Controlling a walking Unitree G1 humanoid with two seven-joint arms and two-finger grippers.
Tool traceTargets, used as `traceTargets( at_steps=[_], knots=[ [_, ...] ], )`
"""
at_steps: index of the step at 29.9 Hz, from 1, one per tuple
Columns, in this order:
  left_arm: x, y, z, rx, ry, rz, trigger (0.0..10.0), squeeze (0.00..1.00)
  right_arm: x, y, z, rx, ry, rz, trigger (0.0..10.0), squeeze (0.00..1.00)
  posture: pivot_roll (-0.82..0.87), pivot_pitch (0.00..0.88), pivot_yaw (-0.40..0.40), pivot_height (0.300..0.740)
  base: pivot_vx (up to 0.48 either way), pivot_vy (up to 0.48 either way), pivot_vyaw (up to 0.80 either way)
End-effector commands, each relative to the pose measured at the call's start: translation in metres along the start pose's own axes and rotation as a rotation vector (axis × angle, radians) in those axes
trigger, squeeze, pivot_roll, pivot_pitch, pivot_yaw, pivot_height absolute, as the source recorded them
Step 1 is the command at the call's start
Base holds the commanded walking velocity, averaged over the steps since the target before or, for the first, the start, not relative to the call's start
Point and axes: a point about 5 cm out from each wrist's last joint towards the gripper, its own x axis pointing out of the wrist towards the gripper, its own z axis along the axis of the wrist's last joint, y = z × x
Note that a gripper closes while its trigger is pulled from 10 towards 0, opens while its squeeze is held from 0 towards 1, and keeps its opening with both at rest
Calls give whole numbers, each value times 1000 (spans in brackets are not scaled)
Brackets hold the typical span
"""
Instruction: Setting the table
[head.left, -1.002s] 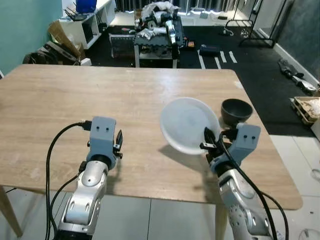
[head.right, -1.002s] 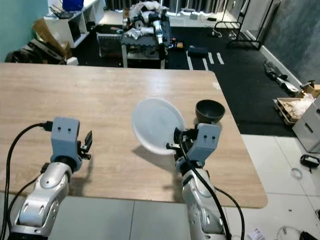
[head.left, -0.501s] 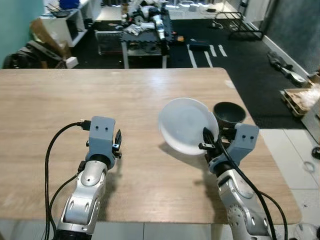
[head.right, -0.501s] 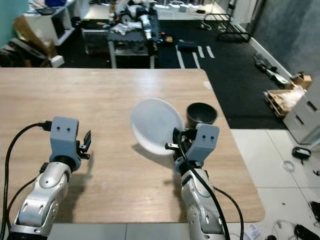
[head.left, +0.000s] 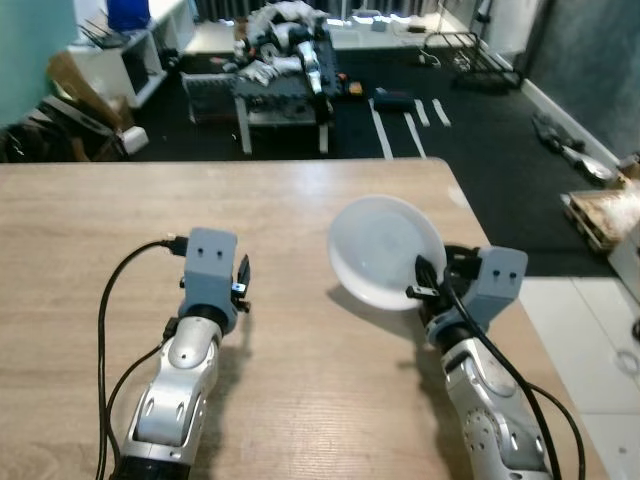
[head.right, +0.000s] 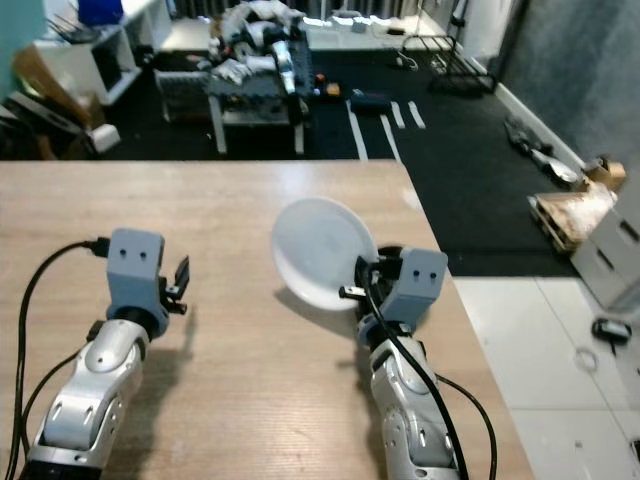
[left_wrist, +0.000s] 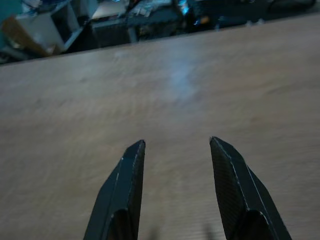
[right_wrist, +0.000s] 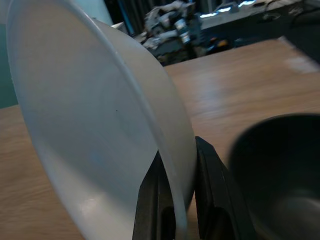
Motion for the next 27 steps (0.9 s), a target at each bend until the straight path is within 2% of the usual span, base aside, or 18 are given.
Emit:
traceTargets(
  at_steps=[1, 11, 13, 16, 18, 19, 20, 23, 24, 25, 27],
  knots=[
    [-3, 2, -6, -2, 19, 5, 10000, 0, -3, 0, -4, 6, 13, -1, 10000, 0, 84, 120, 101, 740, 0, 0, 0],
    [-3, -1, -3, -12, 12, -33, 10000, 0, -3, -2, -4, -2, 20, -1, 10000, 0, 84, 117, 99, 740, 0, 0, 0],
    [-2, 2, 0, -7, 6, -73, 10000, 0, -2, -2, -6, -23, 61, 9, 10000, 0, 85, 116, 97, 740, 0, 0, 0],
    [0, 8, 5, 14, 4, -128, 10000, 0, -3, -3, -11, -103, 139, 45, 10000, 0, 88, 117, 96, 740, 0, 0, 0],
    [0, 13, 9, 54, 5, -208, 10000, 0, -4, -4, -14, -137, 213, 99, 10000, 0, 89, 117, 96, 740, 0, 0, 0],
    [0, 13, 9, 54, 5, -208, 10000, 0, -4, -4, -14, -137, 213, 99, 10000, 0, 89, 117, 96, 740, 0, 0, 0],
    [-2, 15, 12, 73, 8, -267, 10000, 0, -4, -5, -14, -137, 248, 129, 10000, 0, 89, 119, 95, 740, 0, 0, 0],
    [-8, 20, 18, 137, -3, -380, 10000, 0, -6, -7, -13, -4, 351, 164, 10000, 0, 92, 122, 95, 740, 0, 0, 0],
    [-11, 22, 19, 155, -5, -414, 10000, 0, -4, -10, -12, 67, 372, 146, 10000, 0, 91, 123, 92, 740, 0, 0, 0],
    [-11, 22, 19, 155, -5, -414, 10000, 0, -4, -10, -12, 67, 372, 146, 10000, 0, 91, 123, 92, 740, 0, 0, 0],
    [-18, 22, 21, 175, -13, -474, 10000, 0, 3, -15, -11, 153, 393, 97, 10000, 0, 95, 125, 86, 740, 0, 0, 0]
  ],
)
